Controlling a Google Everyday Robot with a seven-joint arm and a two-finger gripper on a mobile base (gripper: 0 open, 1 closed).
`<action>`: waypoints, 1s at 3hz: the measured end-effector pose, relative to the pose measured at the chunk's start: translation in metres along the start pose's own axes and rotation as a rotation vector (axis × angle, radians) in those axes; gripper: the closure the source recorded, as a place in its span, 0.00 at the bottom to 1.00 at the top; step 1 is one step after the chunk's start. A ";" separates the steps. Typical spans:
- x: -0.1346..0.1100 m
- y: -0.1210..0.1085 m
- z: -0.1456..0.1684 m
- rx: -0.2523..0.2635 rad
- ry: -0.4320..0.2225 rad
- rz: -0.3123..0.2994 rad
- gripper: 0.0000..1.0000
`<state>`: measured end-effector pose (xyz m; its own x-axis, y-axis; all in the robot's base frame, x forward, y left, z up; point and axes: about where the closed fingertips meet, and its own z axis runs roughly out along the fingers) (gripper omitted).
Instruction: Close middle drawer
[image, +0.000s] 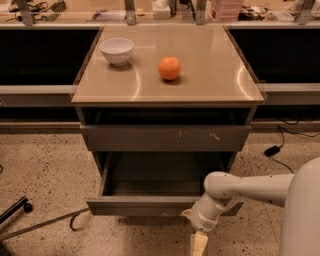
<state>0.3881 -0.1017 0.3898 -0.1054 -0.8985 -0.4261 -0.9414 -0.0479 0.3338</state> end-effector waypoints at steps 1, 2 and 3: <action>-0.008 -0.018 -0.005 0.009 0.011 -0.019 0.00; -0.026 -0.045 -0.021 0.046 0.012 -0.050 0.00; -0.058 -0.092 -0.055 0.107 -0.005 -0.097 0.00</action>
Offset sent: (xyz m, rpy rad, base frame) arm 0.0991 0.0283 0.0335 0.0043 -0.1338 0.0347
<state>0.4984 -0.0698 0.4303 -0.0137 -0.8896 -0.4565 -0.9761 -0.0871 0.1990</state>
